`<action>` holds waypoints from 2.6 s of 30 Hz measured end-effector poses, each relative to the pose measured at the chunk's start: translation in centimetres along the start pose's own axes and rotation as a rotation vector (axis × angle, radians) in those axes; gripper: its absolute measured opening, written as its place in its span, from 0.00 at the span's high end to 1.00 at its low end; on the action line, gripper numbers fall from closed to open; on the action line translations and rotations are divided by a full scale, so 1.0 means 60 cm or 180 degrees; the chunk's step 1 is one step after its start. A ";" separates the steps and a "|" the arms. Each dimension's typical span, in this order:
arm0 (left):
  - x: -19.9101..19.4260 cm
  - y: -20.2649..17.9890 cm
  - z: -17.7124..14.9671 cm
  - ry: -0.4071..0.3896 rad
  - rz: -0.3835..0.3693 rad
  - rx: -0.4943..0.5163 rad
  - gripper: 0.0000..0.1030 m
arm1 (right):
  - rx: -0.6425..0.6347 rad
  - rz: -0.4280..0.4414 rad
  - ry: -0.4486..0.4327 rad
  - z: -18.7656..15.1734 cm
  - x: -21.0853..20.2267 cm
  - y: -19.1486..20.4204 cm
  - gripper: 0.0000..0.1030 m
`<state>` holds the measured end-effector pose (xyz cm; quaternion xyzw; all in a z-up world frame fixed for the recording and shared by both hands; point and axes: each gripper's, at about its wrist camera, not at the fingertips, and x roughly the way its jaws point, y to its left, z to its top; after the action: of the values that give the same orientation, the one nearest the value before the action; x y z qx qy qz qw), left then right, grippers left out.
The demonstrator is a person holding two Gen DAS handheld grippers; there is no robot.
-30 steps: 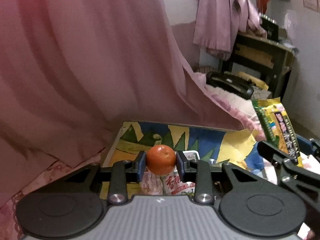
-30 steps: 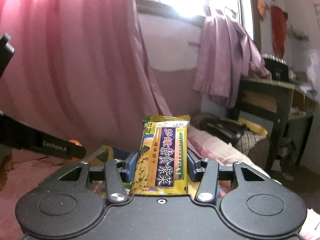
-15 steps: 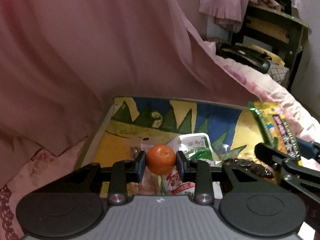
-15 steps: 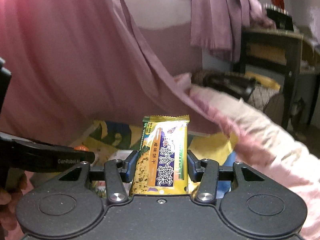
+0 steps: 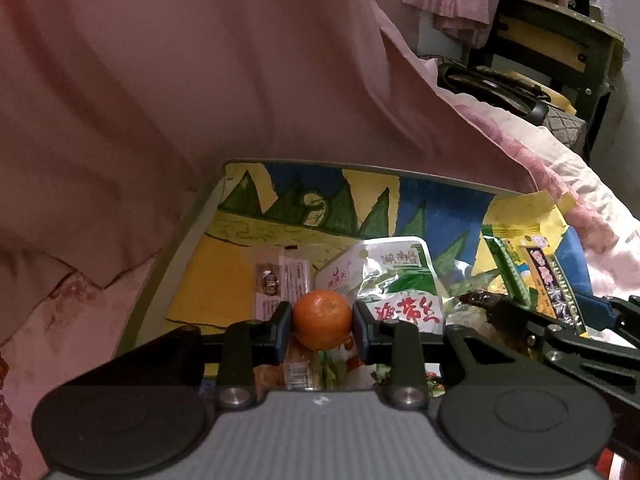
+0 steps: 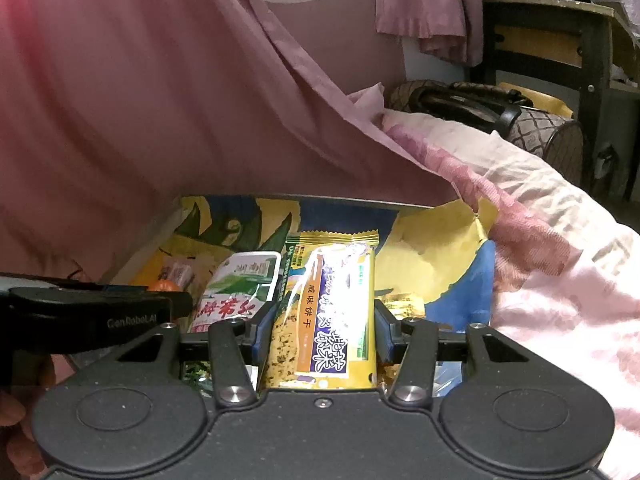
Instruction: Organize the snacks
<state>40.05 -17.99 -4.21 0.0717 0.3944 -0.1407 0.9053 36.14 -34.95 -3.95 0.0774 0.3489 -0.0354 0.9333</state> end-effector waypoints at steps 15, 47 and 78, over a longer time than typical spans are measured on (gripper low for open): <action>-0.022 0.008 -0.002 -0.0022 0.0004 -0.0165 0.41 | 0.0210 0.0082 -0.0045 0.000 -0.009 -0.016 0.42; -0.346 0.128 -0.221 -0.0895 0.0197 -0.0542 0.00 | 0.0320 0.0147 -0.0662 -0.140 -0.343 0.063 0.01; -0.415 0.142 -0.326 -0.0877 0.0214 -0.0595 0.00 | 0.0251 0.0042 -0.0521 -0.222 -0.412 0.097 0.01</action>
<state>12.95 -0.26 0.96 -0.0196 0.2753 -0.0816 0.9577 9.58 -26.65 3.04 0.1133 0.2693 -0.0491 0.9551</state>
